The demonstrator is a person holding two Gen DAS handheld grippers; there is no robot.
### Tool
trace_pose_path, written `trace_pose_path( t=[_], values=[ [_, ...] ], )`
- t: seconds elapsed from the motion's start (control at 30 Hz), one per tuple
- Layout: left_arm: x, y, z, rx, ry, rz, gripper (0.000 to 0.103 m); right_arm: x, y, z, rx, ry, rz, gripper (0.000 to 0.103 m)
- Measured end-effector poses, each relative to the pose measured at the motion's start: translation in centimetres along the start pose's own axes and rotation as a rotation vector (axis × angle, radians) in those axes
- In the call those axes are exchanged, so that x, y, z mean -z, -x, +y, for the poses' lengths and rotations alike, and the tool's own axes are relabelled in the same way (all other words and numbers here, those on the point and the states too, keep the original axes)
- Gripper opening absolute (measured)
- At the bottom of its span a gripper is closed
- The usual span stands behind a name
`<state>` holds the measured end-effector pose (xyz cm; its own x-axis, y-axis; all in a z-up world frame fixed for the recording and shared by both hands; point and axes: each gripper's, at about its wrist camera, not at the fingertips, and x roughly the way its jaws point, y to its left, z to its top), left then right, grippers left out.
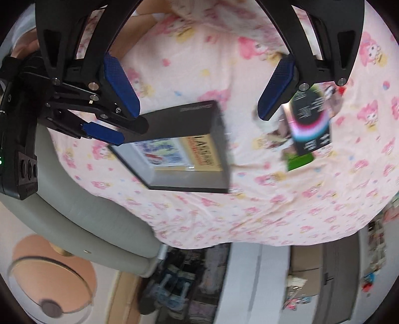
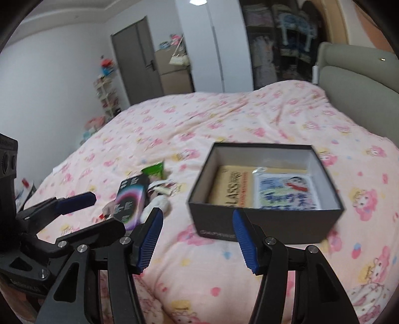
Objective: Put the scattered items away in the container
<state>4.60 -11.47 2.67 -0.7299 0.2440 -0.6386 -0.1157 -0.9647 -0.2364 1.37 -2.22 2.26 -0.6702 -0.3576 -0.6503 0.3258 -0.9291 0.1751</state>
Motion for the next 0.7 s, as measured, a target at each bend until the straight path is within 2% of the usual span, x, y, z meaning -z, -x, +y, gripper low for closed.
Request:
trace_pose_path(
  t=[0.07, 0.1, 0.2, 0.3, 0.4, 0.47, 0.53, 0.63, 0.7],
  values=[
    [-0.1, 0.1, 2.4, -0.038, 0.048, 0.001, 0.096, -0.6, -2.0, 1.6, -0.069, 0.031, 0.012, 0.055],
    [-0.4, 0.1, 4.1, -0.087, 0.079, 0.007, 0.096, -1.2, -3.6, 2.8, -0.1, 0.074, 0.039, 0.055],
    [-0.8, 0.5, 8.3, -0.2, 0.152, 0.004, 0.095, -2.1, -6.1, 5.0, -0.101, 0.127, 0.067, 0.055],
    [0.1, 0.5, 12.2, -0.219, 0.23, 0.011, 0.095, -2.4, -8.2, 6.1, -0.14, 0.108, 0.095, 0.055],
    [1.4, -1.3, 16.6, -0.241, 0.295, 0.056, 0.091, -1.4, -11.4, 7.2, -0.167, 0.107, 0.175, 0.055],
    [1.9, -2.9, 18.8, -0.243, 0.322, 0.097, 0.077, -0.4, -13.8, 8.2, -0.186, 0.105, 0.246, 0.053],
    [2.4, -5.2, 21.3, -0.216, 0.366, 0.142, 0.068, 0.2, -16.2, 8.9, -0.208, 0.091, 0.302, 0.046],
    [2.7, -8.4, 23.7, -0.168, 0.432, 0.218, 0.068, 0.6, -19.4, 9.8, -0.228, 0.076, 0.359, 0.045],
    [3.2, -10.4, 24.8, -0.102, 0.482, 0.268, 0.07, 0.9, -21.1, 10.5, -0.216, 0.084, 0.386, 0.045]
  ],
)
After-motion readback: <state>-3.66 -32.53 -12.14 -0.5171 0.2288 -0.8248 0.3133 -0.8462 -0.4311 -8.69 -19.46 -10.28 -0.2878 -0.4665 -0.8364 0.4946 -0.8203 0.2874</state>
